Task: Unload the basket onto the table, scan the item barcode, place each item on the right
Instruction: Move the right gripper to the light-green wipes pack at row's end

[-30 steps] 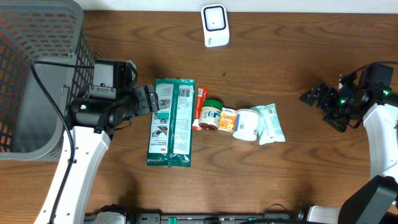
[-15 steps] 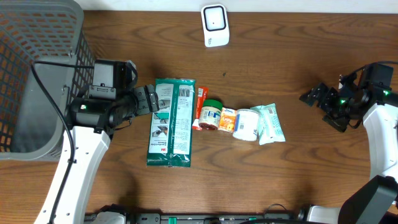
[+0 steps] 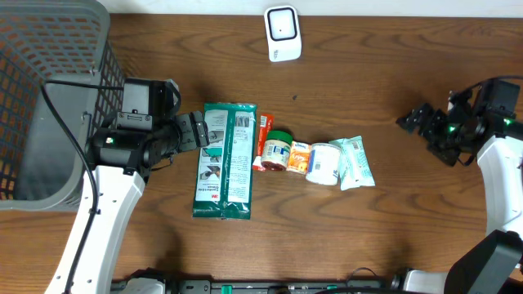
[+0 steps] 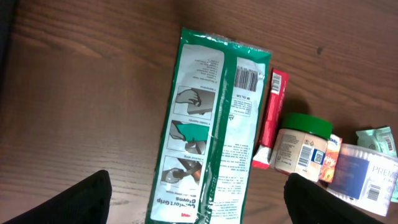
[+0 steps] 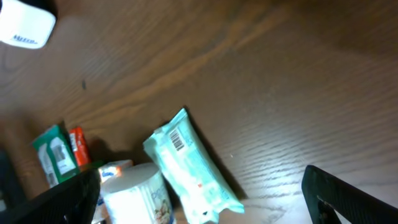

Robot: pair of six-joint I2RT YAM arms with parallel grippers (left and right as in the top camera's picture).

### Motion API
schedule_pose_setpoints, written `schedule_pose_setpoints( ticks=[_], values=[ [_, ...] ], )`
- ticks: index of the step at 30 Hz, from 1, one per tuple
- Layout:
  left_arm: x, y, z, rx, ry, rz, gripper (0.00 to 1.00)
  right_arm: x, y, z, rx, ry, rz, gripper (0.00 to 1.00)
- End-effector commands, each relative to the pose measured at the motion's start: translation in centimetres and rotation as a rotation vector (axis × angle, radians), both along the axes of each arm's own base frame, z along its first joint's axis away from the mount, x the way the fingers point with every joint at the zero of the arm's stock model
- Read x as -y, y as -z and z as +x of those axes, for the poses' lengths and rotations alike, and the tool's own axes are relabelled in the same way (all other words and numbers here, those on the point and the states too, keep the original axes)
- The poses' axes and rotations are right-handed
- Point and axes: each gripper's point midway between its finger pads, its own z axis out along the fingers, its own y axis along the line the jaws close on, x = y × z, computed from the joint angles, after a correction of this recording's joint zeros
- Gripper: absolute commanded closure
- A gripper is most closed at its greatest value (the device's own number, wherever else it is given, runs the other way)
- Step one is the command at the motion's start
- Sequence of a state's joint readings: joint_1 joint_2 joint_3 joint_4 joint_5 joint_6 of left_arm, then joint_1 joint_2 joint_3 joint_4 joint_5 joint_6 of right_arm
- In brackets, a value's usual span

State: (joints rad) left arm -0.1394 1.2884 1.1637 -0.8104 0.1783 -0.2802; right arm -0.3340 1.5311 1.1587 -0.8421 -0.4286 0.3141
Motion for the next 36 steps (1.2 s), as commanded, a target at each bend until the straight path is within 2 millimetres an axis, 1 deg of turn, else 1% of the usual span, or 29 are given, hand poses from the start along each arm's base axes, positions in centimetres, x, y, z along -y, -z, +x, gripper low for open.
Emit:
schedule_pose_setpoints(
  ticks=[1,2,3,4,5,6,11,12,14,15,16,17,18,22,24,25,26,29,33,36],
  values=[
    [0.1,-0.4,0.1,0.009,0.011,0.003,0.15,-1.7,-0.9,0.2,0.019,-0.032,0.077,0.01],
    [0.1,-0.4,0.1,0.009,0.011,0.003,0.15,-2.2,-1.0,0.0,0.021,-0.051,0.1,0.02],
    [0.1,-0.4,0.1,0.009,0.011,0.003,0.15,-2.6,-1.2,0.1,0.035,-0.076,0.112,0.27],
    [0.1,-0.4,0.1,0.009,0.011,0.003,0.15,-3.7,-1.6,0.1,0.061,-0.136,0.134,0.87],
    [0.1,-0.4,0.1,0.009,0.011,0.003,0.15,-4.6,-1.6,-0.2,0.051,-0.163,0.145,0.99],
    [0.1,-0.4,0.1,0.009,0.011,0.003,0.15,-5.3,-1.5,-0.4,0.038,-0.18,0.149,0.99],
    [0.1,-0.4,0.1,0.009,0.011,0.003,0.15,-9.0,-0.8,-1.8,-0.019,-0.31,0.114,0.99],
    [0.1,-0.4,0.1,0.009,0.011,0.003,0.15,-9.8,-0.7,-2.0,-0.026,-0.336,0.106,0.95],
    [0.1,-0.4,0.1,0.009,0.011,0.003,0.15,-11.7,-0.5,-2.4,-0.039,-0.388,0.089,0.68],
    [0.1,-0.4,0.1,0.009,0.011,0.003,0.15,-12.7,-0.3,-2.6,-0.05,-0.407,0.074,0.56],
    [0.1,-0.4,0.1,0.009,0.011,0.003,0.15,-13.6,0.0,-2.9,-0.066,-0.423,0.037,0.47],
    [0.1,-0.4,0.1,0.009,0.011,0.003,0.15,-14.1,0.3,-3.0,-0.075,-0.428,0.004,0.39],
    [0.1,-0.4,0.1,0.009,0.011,0.003,0.15,-14.6,0.5,-3.1,-0.086,-0.428,-0.035,0.34],
    [0.1,-0.4,0.1,0.009,0.011,0.003,0.15,-16.9,1.2,-3.5,-0.087,-0.448,-0.174,0.25],
    [0.1,-0.4,0.1,0.009,0.011,0.003,0.15,-17.5,1.3,-3.5,-0.078,-0.445,-0.234,0.14],
    [0.1,-0.4,0.1,0.009,0.011,0.003,0.15,-17.6,1.3,-3.5,-0.072,-0.442,-0.26,0.07],
    [0.1,-0.4,0.1,0.009,0.011,0.003,0.15,-17.8,1.3,-3.4,-0.062,-0.446,-0.284,0.03],
    [0.1,-0.4,0.1,0.009,0.011,0.003,0.15,-17.7,1.4,-3.4,-0.053,-0.448,-0.331,0.01],
    [0.1,-0.4,0.1,0.009,0.011,0.003,0.15,-16.3,1.7,-3.4,-0.082,-0.382,-0.389,0.01],
    [0.1,-0.4,0.1,0.009,0.011,0.003,0.15,-16.1,2.1,-3.4,-0.092,-0.362,-0.397,0.01]
  ],
)
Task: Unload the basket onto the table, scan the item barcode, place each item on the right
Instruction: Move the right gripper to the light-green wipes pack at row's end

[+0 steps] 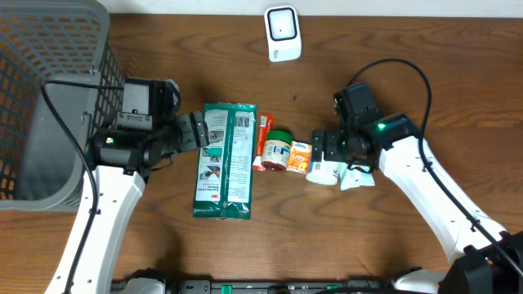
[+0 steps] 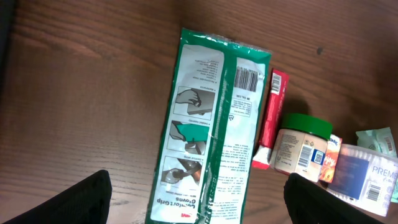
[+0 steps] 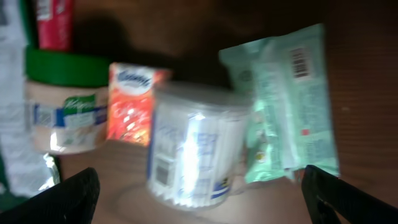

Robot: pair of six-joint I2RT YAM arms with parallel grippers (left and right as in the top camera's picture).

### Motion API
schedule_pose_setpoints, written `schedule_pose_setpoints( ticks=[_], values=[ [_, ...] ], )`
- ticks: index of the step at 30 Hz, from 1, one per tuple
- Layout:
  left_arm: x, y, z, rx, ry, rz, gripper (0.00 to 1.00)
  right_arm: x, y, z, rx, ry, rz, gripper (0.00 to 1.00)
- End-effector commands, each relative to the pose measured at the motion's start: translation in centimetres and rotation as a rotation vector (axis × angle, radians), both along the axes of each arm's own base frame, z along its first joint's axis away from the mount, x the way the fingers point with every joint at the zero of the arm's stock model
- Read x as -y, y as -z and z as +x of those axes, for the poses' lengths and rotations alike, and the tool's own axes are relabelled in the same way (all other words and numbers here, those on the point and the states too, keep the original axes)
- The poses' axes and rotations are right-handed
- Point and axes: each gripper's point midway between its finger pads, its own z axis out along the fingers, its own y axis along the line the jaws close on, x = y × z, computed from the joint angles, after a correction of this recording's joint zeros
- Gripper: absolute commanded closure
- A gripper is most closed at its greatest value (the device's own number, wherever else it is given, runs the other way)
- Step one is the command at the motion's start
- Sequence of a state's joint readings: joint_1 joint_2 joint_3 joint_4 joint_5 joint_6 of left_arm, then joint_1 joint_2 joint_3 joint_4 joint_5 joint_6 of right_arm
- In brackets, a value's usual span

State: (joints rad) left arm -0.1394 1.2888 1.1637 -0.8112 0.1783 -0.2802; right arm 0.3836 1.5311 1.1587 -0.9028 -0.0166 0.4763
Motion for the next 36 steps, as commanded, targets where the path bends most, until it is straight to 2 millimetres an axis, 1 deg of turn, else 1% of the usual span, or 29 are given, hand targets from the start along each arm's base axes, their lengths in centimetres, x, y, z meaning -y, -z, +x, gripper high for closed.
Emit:
schedule_pose_setpoints(
  ticks=[1,6,9,14,17,18,19,20,21,22,23,25,29,30,33,35,36],
  values=[
    [0.1,-0.4,0.2,0.01,0.011,0.003,0.15,0.9,0.2,0.5,0.018,0.061,-0.056,0.01],
    [0.1,-0.4,0.2,0.01,0.011,0.003,0.15,1.2,0.1,1.2,0.033,0.072,-0.041,0.01],
    [0.1,-0.4,0.2,0.01,0.011,0.003,0.15,1.8,0.1,1.3,0.02,0.029,-0.014,0.01],
    [0.1,-0.4,0.2,0.01,0.011,0.003,0.15,4.2,0.2,1.3,-0.026,-0.009,0.083,0.01],
    [0.1,-0.4,0.2,0.01,0.011,0.003,0.15,6.5,0.2,1.4,-0.035,0.015,0.097,0.01],
    [0.1,-0.4,0.2,0.01,0.011,0.003,0.15,7.1,0.2,1.5,-0.036,0.031,0.097,0.06],
    [0.1,-0.4,0.2,0.01,0.011,0.003,0.15,7.7,0.2,1.5,-0.037,0.051,0.097,0.17],
    [0.1,-0.4,0.2,0.01,0.011,0.003,0.15,8.1,0.2,1.6,-0.037,0.065,0.098,0.18],
    [0.1,-0.4,0.2,0.01,0.011,0.003,0.15,8.3,0.1,1.7,-0.032,0.073,0.108,0.16],
    [0.1,-0.4,0.2,0.01,0.011,0.003,0.15,8.2,0.1,1.8,-0.032,0.074,0.12,0.13],
    [0.1,-0.4,0.2,0.01,0.011,0.003,0.15,8.1,0.0,1.8,-0.033,0.074,0.134,0.16],
    [0.1,-0.4,0.2,0.01,0.011,0.003,0.15,8.0,0.0,1.8,-0.033,0.071,0.142,0.24],
    [0.1,-0.4,0.2,0.01,0.011,0.003,0.15,7.9,0.0,1.8,-0.032,0.069,0.144,0.34],
    [0.1,-0.4,0.2,0.01,0.011,0.003,0.15,7.9,0.0,1.8,-0.034,0.069,0.144,0.34],
    [0.1,-0.4,0.2,0.01,0.011,0.003,0.15,7.7,0.1,1.7,-0.039,0.074,0.15,0.24],
    [0.1,-0.4,0.2,0.01,0.011,0.003,0.15,7.3,0.2,1.5,-0.046,0.081,0.155,0.22],
    [0.1,-0.4,0.2,0.01,0.011,0.003,0.15,7.1,0.3,1.5,-0.048,0.083,0.157,0.19]
  ],
)
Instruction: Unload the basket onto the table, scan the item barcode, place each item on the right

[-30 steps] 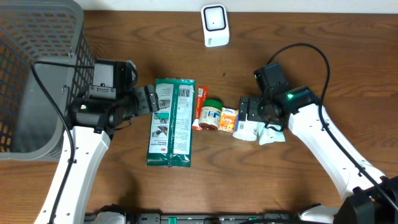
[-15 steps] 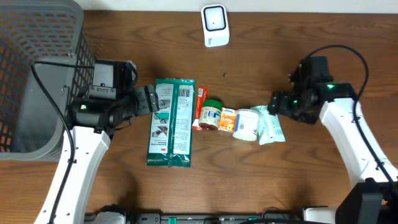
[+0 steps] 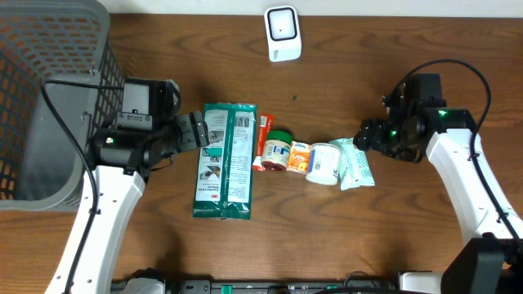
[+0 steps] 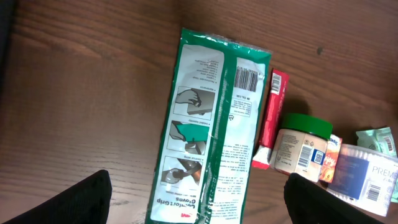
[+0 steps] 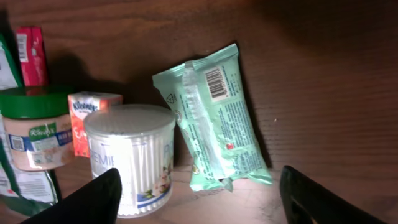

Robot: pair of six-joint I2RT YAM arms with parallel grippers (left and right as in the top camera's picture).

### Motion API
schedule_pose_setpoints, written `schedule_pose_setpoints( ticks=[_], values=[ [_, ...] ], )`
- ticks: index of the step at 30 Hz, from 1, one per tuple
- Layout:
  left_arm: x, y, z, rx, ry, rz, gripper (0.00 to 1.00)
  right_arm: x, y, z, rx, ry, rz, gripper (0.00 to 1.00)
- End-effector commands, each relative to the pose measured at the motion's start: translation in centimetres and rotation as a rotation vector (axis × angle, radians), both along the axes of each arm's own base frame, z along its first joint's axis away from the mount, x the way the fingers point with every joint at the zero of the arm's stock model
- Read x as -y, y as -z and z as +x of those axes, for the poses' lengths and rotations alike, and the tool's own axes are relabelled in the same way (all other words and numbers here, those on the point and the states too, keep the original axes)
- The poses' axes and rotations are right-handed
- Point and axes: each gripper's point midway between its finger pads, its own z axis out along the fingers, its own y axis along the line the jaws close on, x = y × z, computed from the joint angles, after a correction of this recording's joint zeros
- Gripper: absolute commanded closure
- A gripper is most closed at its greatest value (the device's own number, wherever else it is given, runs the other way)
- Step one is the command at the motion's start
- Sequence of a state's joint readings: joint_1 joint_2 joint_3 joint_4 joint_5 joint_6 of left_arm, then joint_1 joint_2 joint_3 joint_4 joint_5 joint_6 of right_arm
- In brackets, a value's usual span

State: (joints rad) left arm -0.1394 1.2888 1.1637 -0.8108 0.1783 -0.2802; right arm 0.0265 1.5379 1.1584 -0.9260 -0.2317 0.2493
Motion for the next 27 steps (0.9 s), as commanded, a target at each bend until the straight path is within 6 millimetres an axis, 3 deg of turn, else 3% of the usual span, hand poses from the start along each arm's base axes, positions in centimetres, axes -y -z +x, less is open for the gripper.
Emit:
schedule_pose_setpoints(
  ticks=[1,9,19,27],
  values=[
    [0.1,-0.4,0.2,0.01,0.011,0.003,0.15,-1.0,0.4,-0.2,-0.015,-0.001,0.019,0.17],
    [0.1,-0.4,0.2,0.01,0.011,0.003,0.15,-3.3,1.4,-0.3,-0.006,-0.017,0.035,0.1],
    [0.1,-0.4,0.2,0.01,0.011,0.003,0.15,-7.8,4.2,-1.2,0.035,-0.087,0.065,0.09],
    [0.1,-0.4,0.2,0.01,0.011,0.003,0.15,-10.4,5.3,-1.9,0.073,-0.165,0.077,0.08]
  ],
)
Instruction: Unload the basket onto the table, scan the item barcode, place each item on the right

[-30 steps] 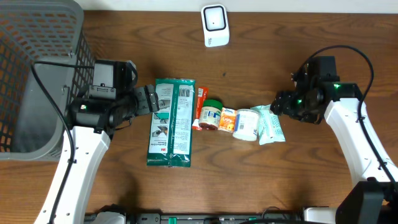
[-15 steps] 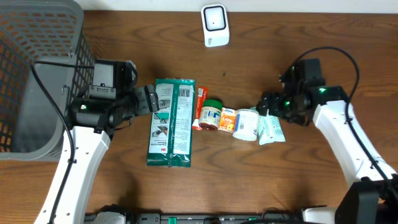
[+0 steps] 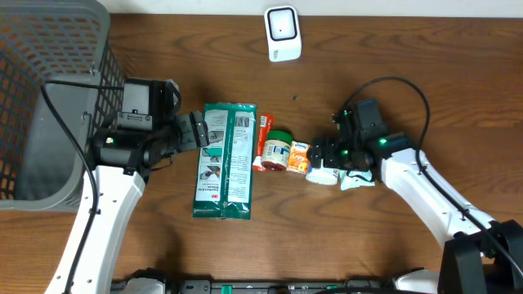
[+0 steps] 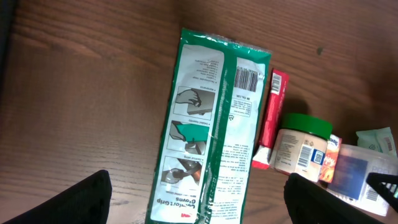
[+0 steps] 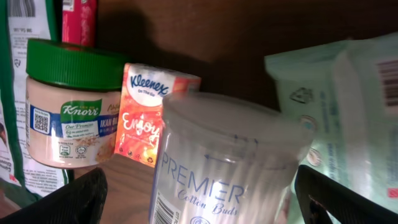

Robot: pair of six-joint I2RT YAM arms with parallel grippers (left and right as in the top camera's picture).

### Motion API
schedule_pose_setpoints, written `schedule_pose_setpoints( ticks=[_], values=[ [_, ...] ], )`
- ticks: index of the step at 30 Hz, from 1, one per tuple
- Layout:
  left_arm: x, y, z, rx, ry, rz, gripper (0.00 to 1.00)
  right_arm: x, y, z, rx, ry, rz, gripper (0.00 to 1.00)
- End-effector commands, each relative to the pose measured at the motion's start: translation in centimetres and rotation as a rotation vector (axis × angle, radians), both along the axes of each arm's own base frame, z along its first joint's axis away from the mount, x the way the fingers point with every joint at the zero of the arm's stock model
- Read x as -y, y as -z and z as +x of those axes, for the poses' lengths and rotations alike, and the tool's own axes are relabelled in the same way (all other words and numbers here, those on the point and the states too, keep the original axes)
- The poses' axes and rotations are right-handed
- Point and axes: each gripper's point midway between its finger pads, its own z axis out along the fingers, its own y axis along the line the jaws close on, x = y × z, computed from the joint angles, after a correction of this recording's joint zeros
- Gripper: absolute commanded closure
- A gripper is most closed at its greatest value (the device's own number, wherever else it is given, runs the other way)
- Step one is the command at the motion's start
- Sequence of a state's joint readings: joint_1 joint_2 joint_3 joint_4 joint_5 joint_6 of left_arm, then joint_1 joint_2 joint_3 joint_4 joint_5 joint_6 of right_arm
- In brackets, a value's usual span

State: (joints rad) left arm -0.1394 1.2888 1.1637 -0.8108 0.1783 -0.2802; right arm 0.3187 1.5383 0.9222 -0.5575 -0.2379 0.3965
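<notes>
A row of items lies mid-table: a green gloves pack point(image 3: 226, 161), red tube point(image 3: 263, 139), Knorr jar point(image 3: 277, 150), orange Kleenex pack point(image 3: 299, 157), clear cotton buds tub point(image 3: 324, 169) and mint wipes pack point(image 3: 358, 167). The white scanner point(image 3: 282, 33) stands at the back. My right gripper point(image 3: 327, 153) is open, low over the tub. In the right wrist view the tub point(image 5: 230, 168) fills the space between its fingers point(image 5: 84, 199). My left gripper point(image 4: 199, 202) is open at the left edge of the gloves pack point(image 4: 211, 124), whose barcode faces up.
A grey mesh basket point(image 3: 49, 98) takes up the far left of the table. The Knorr jar point(image 5: 71, 112) and Kleenex pack point(image 5: 152, 112) sit close on the tub's left. The wipes pack point(image 5: 345, 106) presses against its right.
My right gripper was above and to the right of the wipes pack; now it is further left and lower, open around the cotton buds tub. The left arm has not moved.
My right gripper was first at the table's far right, away from the items. Then it was over the cotton buds tub, then back to the right above the wipes pack. Now it is low around the tub. No item has shifted.
</notes>
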Motion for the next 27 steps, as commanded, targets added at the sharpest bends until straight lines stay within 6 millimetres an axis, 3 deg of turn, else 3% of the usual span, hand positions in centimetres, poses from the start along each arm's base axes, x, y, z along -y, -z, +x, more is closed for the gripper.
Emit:
schedule_pose_setpoints(
  ticks=[1,12,24,27],
  values=[
    [0.1,-0.4,0.2,0.01,0.011,0.003,0.15,-0.7,0.6,-0.5,-0.015,0.003,0.005,0.08],
    [0.1,-0.4,0.2,0.01,0.011,0.003,0.15,1.1,1.6,-0.3,0.002,0.071,-0.084,0.06],
    [0.1,-0.4,0.2,0.01,0.011,0.003,0.15,0.7,1.9,-0.3,0.006,0.091,-0.069,0.09],
    [0.1,-0.4,0.2,0.01,0.011,0.003,0.15,0.6,1.8,-0.2,0.012,0.091,-0.067,0.14]
  ],
)
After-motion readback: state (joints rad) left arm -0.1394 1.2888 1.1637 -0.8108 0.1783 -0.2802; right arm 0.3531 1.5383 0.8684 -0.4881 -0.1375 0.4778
